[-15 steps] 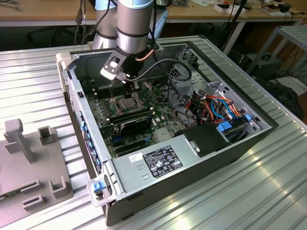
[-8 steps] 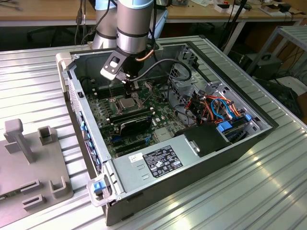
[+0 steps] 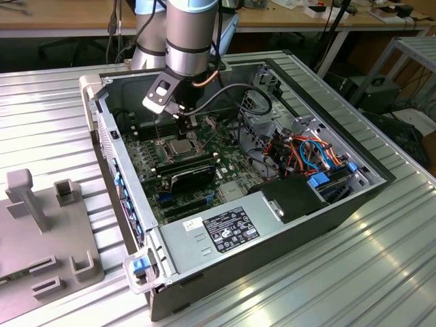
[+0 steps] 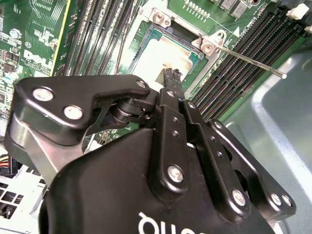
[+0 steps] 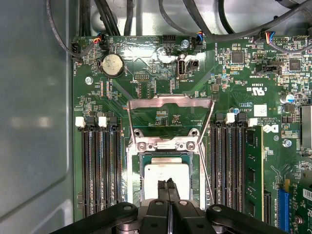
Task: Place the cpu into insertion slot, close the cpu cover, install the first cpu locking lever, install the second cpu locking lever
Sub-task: 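Close the cpu cover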
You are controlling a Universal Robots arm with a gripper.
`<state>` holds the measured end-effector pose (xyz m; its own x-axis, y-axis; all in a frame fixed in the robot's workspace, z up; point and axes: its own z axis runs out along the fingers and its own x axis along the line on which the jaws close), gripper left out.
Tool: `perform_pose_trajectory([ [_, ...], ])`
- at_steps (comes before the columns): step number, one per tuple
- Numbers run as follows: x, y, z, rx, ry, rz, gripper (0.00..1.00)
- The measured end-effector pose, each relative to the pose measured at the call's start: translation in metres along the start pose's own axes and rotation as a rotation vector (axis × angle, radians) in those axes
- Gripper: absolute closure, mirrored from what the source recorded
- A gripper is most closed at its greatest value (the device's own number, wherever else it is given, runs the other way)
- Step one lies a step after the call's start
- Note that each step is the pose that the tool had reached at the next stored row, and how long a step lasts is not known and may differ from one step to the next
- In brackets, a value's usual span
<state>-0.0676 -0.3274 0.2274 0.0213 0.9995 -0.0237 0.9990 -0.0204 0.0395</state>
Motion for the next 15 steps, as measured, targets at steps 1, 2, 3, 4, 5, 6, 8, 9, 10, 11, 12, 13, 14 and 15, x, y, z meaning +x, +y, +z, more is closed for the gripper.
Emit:
perform_pose_trajectory([
  [1,-0.0001,0.0,-0.0012,0.0003,-0.0004,0.0,0.89],
  [2,-0.0001,0.0,-0.0024,0.0002,-0.0003,0.0,0.89],
  [3,-0.0001,0.0002,-0.005,0.0,0.0,-0.001,0.89],
  [4,-0.0002,0.0003,-0.0078,0.0,0.0,-0.002,0.89],
  [5,-0.0003,0.0004,-0.0107,-0.0001,0.0,-0.002,0.89],
  [6,-0.0004,0.0007,-0.0184,-0.0001,0.0001,-0.003,0.89],
  [8,-0.0006,0.0011,-0.0266,-0.0002,0.0003,-0.007,0.89],
  [9,-0.0006,0.0011,-0.0266,-0.0002,0.0003,-0.007,0.89],
  [10,-0.0006,0.0011,-0.0266,-0.0002,0.0003,-0.008,0.89],
  [11,-0.0006,0.0011,-0.0266,-0.0002,0.0003,-0.009,0.89],
  [12,-0.0006,0.0011,-0.0266,-0.0002,0.0003,-0.009,0.89],
  [13,-0.0006,0.0011,-0.0266,-0.0002,0.0003,-0.009,0.89],
  [14,-0.0006,0.0011,-0.0266,-0.0002,0.0003,-0.009,0.89],
  [15,-0.0006,0.0011,-0.0266,-0.0002,0.0003,-0.009,0.89],
])
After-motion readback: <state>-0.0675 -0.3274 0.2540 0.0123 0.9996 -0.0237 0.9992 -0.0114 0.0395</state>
